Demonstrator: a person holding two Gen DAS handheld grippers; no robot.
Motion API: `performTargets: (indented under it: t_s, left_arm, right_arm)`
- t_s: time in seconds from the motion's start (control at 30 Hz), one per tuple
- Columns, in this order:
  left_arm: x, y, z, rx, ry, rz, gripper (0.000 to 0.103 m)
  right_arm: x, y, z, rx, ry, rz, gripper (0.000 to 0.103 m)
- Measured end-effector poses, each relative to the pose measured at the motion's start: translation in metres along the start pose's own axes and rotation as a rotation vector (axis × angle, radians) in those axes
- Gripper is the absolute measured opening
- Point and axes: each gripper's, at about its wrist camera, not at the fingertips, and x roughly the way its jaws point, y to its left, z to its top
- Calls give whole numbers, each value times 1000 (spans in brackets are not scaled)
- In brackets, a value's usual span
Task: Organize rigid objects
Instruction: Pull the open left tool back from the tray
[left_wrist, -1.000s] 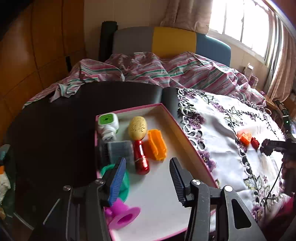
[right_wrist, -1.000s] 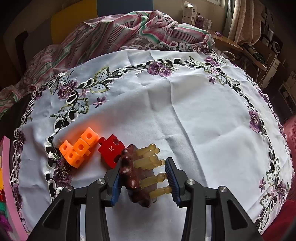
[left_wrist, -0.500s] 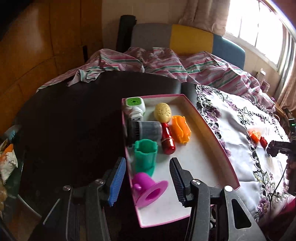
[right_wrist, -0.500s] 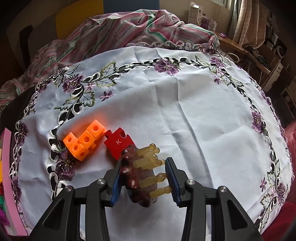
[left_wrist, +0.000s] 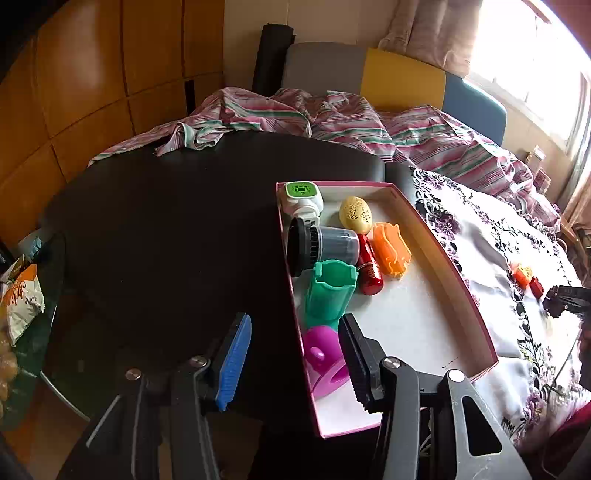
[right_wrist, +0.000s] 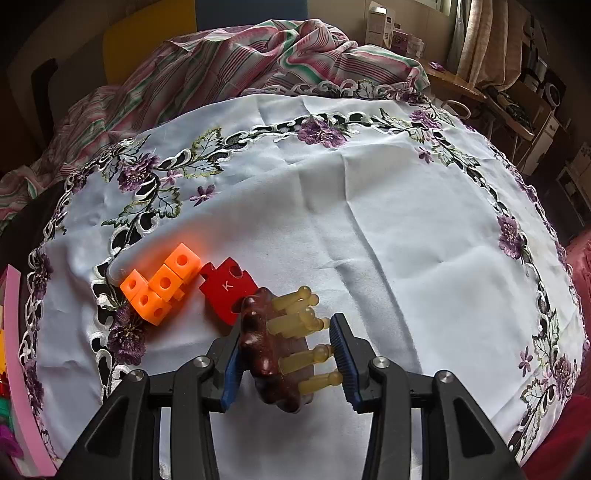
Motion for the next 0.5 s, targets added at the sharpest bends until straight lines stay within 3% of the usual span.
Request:
performTargets:
  t_s: [0.5]
  left_arm:
    - [7, 18, -9, -50, 43, 45, 50]
  right_arm:
    - [-15, 19, 3, -60, -54, 73, 44]
